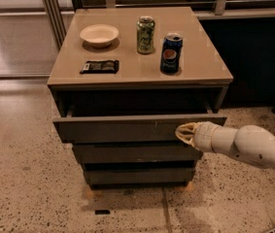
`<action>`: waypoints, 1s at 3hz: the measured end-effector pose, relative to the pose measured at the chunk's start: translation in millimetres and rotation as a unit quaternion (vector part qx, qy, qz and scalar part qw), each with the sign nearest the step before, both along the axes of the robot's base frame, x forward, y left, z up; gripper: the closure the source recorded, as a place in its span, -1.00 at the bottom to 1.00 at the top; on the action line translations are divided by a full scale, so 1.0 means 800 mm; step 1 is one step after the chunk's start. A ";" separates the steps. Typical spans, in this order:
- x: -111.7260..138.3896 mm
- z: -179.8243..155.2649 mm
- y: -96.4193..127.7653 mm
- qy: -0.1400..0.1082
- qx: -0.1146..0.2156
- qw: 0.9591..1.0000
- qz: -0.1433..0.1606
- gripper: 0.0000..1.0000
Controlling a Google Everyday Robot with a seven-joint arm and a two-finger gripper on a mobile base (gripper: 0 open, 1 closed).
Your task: Close top drawer
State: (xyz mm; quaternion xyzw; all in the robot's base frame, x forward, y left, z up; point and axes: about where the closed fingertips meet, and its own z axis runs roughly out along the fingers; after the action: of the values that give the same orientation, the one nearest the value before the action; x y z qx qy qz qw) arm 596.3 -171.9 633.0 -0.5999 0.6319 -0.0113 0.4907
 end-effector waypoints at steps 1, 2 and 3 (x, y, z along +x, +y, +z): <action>0.030 0.009 0.001 -0.008 -0.007 1.000 -0.007 1.00; 0.069 0.014 0.001 -0.004 -0.017 1.000 -0.023 1.00; 0.069 0.014 0.001 -0.004 -0.017 1.000 -0.023 1.00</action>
Offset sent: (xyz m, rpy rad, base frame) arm 0.0656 -0.0021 0.0163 -0.0458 -0.0132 -0.0576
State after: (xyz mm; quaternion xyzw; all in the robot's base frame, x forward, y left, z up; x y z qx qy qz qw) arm 651.3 -171.1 644.3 -0.5937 0.6431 -0.0356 0.4824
